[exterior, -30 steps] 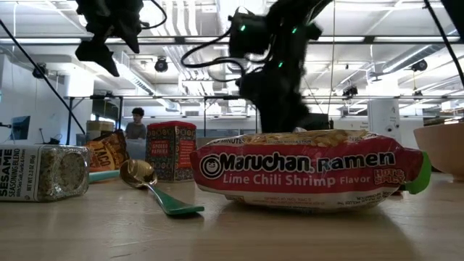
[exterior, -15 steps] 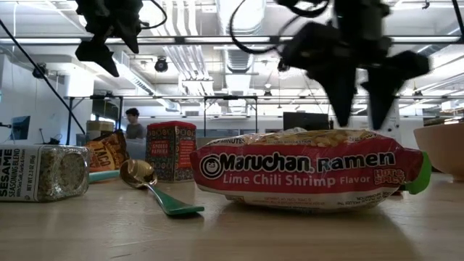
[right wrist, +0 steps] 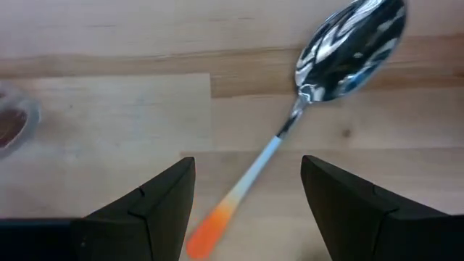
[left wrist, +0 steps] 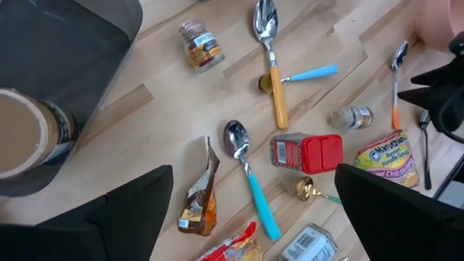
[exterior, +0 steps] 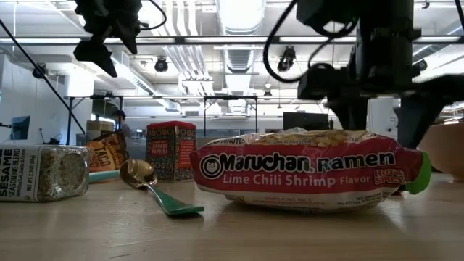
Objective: Pick & Place Food Item
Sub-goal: Put the white and orange spoon into the left gray bin
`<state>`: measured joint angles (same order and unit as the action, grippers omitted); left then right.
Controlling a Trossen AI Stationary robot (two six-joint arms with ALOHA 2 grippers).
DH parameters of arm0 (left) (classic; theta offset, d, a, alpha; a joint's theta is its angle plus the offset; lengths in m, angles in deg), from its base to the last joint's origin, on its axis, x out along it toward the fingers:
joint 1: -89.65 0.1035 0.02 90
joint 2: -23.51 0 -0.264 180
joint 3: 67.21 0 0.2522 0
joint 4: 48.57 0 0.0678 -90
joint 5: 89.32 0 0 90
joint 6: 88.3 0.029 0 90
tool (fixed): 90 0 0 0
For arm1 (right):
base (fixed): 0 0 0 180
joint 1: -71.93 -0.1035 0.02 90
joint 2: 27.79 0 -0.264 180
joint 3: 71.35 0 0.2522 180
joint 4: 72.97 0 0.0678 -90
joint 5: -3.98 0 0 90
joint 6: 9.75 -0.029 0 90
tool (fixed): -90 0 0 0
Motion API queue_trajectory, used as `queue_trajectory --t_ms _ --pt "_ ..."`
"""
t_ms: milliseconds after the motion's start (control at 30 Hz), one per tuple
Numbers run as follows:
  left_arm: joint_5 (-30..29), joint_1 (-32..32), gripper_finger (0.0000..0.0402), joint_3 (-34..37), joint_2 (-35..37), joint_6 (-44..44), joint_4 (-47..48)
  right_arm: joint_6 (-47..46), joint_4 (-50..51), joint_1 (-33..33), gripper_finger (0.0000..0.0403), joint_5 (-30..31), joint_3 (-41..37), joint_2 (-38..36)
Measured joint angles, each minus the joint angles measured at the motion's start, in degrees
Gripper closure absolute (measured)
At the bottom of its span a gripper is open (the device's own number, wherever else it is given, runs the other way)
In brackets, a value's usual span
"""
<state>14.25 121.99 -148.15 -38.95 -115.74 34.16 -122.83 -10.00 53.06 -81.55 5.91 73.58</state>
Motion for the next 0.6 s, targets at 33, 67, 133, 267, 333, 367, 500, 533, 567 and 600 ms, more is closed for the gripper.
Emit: queue_trajectory --t_ms 33,67,133,267,333,367,500,533,567,600 --pt "0.00 0.00 0.0015 0.00 0.00 0.00 0.41 -0.74 -1.43 -0.01 0.0154 0.10 -0.92 0.00" --pt "0.00 0.00 0.0015 0.00 0.00 0.00 0.80 -1.23 -2.75 -0.02 0.0154 0.14 -1.74 0.00" --pt "0.00 0.00 0.0015 0.00 0.00 0.00 1.39 -1.67 -4.48 -0.02 0.0154 0.26 -3.08 0.00" --pt "0.00 0.00 0.0015 0.00 0.00 0.00 1.61 -2.65 -5.08 0.00 0.0158 1.14 -4.97 0.00" --pt "0.02 0.00 0.0015 0.00 0.00 -0.01 1.60 -2.52 -5.13 0.00 0.0174 1.18 -5.62 0.00" --pt "0.02 0.00 0.0015 0.00 0.00 -0.02 1.59 -2.48 -5.29 0.00 0.0185 1.16 -5.87 -0.04" --pt "0.02 0.00 0.0015 0.00 0.00 -0.04 1.59 -2.27 -5.73 -0.04 0.0248 1.56 -6.89 -0.24" --pt "0.06 0.00 0.0015 0.00 0.00 -0.23 1.59 -2.17 -5.70 -0.04 0.0265 1.67 -7.08 -0.26" --pt "0.11 0.00 0.0015 0.00 0.00 -0.58 1.61 -2.05 -5.68 -0.05 0.0281 1.99 -7.25 -0.26" --pt "0.16 0.00 0.0015 0.00 0.00 -0.90 1.59 -2.02 -5.68 -0.09 0.0297 2.27 -7.46 -0.28"
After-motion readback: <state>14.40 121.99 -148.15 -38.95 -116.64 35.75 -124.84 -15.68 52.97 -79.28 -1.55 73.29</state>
